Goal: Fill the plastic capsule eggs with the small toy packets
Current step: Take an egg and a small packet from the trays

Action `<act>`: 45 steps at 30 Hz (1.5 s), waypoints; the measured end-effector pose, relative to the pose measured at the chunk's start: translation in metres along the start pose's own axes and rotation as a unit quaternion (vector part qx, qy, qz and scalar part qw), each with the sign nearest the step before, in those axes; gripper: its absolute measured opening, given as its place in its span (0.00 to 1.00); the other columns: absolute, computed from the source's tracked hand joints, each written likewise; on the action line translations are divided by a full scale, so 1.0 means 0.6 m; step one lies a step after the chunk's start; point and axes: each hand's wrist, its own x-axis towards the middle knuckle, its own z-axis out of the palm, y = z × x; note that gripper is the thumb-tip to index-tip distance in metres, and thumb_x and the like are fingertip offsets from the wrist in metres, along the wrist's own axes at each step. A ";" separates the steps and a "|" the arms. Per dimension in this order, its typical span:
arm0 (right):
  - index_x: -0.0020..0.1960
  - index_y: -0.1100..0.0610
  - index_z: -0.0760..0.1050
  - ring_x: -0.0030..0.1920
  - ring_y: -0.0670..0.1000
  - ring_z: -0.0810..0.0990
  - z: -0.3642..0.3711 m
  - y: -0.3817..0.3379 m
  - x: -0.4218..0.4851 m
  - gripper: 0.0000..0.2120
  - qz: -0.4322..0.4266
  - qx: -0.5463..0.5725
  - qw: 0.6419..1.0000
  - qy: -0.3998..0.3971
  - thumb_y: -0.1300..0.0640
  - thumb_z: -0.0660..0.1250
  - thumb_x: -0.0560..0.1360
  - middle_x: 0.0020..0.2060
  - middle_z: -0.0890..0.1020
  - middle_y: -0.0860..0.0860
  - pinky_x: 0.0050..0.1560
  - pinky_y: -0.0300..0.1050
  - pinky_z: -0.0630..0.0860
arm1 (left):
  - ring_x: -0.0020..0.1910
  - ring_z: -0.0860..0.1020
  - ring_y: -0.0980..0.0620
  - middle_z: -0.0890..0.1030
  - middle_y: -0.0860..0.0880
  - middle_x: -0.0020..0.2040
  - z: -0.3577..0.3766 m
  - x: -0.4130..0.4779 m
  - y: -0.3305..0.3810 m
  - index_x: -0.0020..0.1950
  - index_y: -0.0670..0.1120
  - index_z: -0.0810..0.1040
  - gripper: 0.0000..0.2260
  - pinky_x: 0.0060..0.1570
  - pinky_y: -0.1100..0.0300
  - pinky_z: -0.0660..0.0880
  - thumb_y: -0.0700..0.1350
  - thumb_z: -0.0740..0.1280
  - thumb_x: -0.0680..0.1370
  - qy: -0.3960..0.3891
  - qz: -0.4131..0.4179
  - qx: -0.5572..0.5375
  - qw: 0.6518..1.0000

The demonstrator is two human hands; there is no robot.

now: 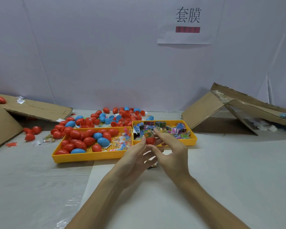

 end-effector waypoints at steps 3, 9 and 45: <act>0.60 0.60 0.83 0.55 0.46 0.83 -0.003 -0.002 0.000 0.19 0.002 0.000 1.000 0.013 0.57 0.78 0.70 0.53 0.85 0.50 0.58 0.39 0.78 | 0.66 0.79 0.44 0.80 0.42 0.67 -0.001 0.002 -0.003 0.65 0.45 0.82 0.22 0.61 0.55 0.79 0.57 0.57 0.84 0.002 -0.002 -0.001 1.000; 0.57 0.63 0.83 0.52 0.48 0.83 0.000 0.006 -0.003 0.18 -0.029 -0.041 0.998 0.025 0.60 0.78 0.69 0.51 0.85 0.53 0.56 0.37 0.78 | 0.65 0.80 0.43 0.78 0.36 0.66 -0.001 0.004 -0.004 0.63 0.44 0.83 0.22 0.62 0.50 0.79 0.57 0.58 0.83 0.003 -0.010 0.007 1.000; 0.55 0.62 0.85 0.48 0.48 0.83 -0.008 0.012 0.001 0.14 -0.058 -0.047 0.997 0.024 0.66 0.77 0.69 0.47 0.85 0.53 0.49 0.43 0.81 | 0.56 0.80 0.49 0.82 0.46 0.55 -0.005 0.007 -0.008 0.64 0.44 0.81 0.20 0.58 0.52 0.72 0.57 0.63 0.81 -0.008 0.010 0.053 0.999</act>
